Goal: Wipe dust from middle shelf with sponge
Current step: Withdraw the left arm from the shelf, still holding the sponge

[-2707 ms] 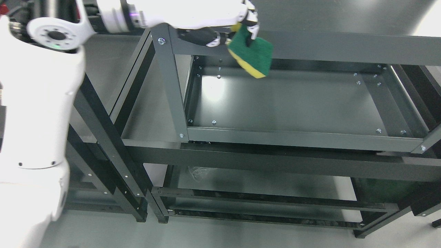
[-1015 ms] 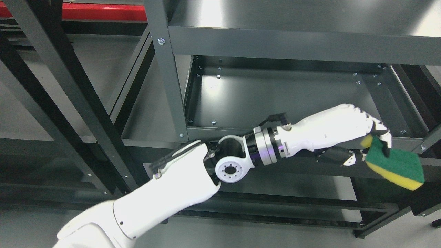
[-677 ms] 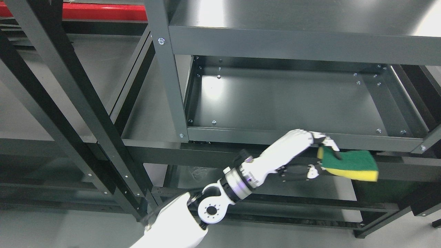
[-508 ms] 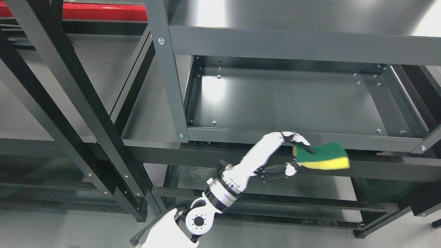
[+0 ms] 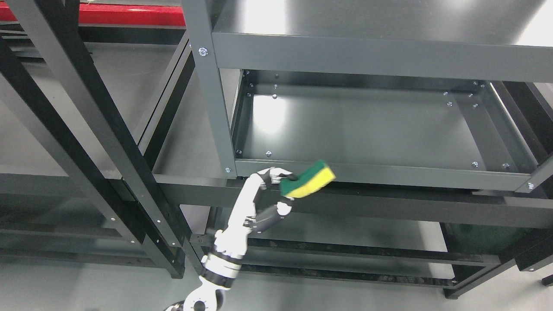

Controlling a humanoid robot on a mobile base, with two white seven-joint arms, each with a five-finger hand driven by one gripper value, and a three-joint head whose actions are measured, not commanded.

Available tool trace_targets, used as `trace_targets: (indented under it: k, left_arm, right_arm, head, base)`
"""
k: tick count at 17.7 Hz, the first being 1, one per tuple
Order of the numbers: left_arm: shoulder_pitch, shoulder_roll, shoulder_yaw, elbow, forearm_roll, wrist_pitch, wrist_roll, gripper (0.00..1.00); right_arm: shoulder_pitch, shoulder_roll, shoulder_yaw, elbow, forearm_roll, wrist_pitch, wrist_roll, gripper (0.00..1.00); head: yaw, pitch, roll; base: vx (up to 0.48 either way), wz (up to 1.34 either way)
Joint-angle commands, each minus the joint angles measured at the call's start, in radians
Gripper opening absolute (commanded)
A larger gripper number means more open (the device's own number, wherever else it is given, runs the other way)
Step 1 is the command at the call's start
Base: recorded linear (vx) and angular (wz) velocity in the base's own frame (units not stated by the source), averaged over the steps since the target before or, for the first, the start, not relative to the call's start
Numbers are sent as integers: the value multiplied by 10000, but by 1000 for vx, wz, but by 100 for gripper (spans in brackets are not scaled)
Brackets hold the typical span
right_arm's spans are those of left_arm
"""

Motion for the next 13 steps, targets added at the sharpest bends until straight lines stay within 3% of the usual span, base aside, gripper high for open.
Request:
trace_targets:
  k: [1,13]
  left_arm:
    - [704,158,2224,-685,613,20,-18,0]
    - [489,158,1657,-701,629,20,-34,0]
  right_arm:
    - [0,-175,14,-174,0,8,-2,100]
    - [0,-175,-1,-174,0,8,-2,100]
  head:
    - [0,0,0]
    - [0,0,0]
  base:
    - [0,0]
    - [0,0]
